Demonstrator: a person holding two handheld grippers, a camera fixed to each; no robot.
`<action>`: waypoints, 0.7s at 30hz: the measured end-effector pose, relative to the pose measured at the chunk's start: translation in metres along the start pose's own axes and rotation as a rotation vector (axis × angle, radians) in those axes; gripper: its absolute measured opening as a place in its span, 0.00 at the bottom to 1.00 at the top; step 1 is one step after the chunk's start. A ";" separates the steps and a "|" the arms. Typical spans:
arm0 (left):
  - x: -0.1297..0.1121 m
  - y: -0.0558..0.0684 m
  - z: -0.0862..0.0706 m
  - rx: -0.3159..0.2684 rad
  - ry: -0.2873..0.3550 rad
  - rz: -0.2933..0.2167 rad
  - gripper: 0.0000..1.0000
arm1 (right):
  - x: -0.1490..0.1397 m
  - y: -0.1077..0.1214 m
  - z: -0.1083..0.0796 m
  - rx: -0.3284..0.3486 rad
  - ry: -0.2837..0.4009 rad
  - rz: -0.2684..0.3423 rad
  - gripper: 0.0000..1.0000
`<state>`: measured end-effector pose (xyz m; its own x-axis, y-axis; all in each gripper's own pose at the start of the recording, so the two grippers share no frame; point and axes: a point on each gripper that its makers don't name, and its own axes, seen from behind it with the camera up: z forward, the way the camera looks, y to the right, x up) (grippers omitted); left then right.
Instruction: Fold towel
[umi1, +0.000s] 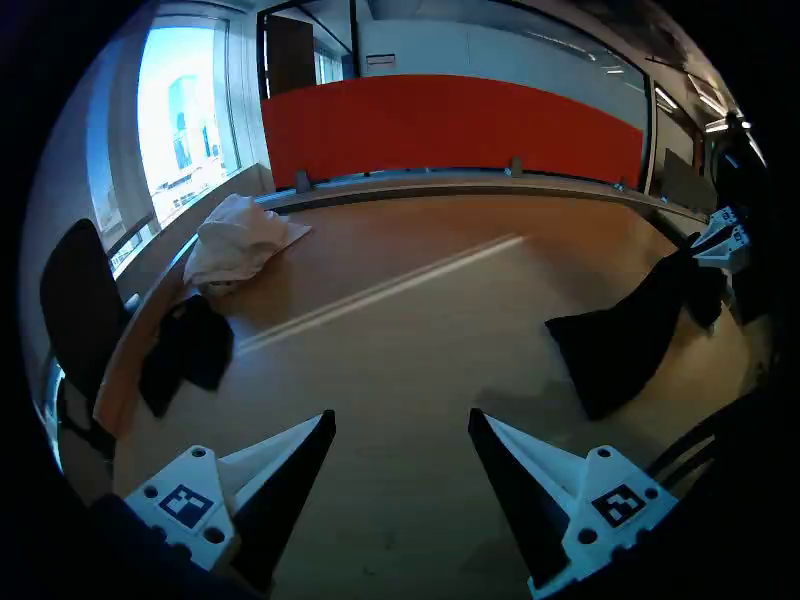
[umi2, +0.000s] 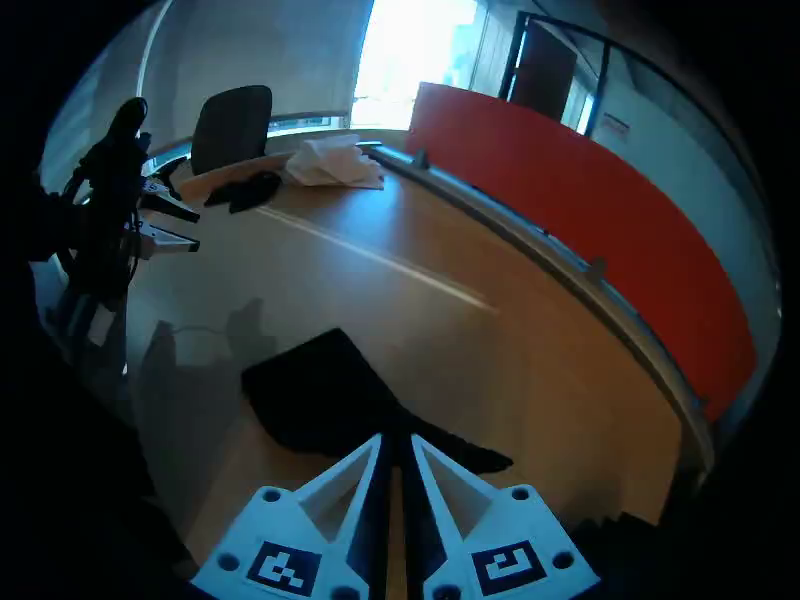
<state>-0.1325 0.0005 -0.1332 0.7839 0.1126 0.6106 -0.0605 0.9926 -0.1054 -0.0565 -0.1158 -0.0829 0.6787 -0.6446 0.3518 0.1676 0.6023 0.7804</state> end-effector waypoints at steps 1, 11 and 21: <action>0.000 0.000 0.000 0.000 0.001 0.000 0.99 | 0.002 -0.002 0.002 0.006 0.003 -0.003 0.05; 0.002 -0.003 -0.003 0.004 0.009 -0.002 0.99 | 0.023 -0.036 0.021 0.078 0.019 -0.036 0.05; 0.000 -0.009 -0.007 0.012 0.013 -0.011 0.99 | 0.028 -0.069 0.043 0.149 0.007 -0.048 0.05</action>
<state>-0.1276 -0.0086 -0.1379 0.7928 0.1012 0.6011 -0.0591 0.9942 -0.0895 -0.0793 -0.1957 -0.1048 0.6774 -0.6673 0.3096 0.0918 0.4943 0.8645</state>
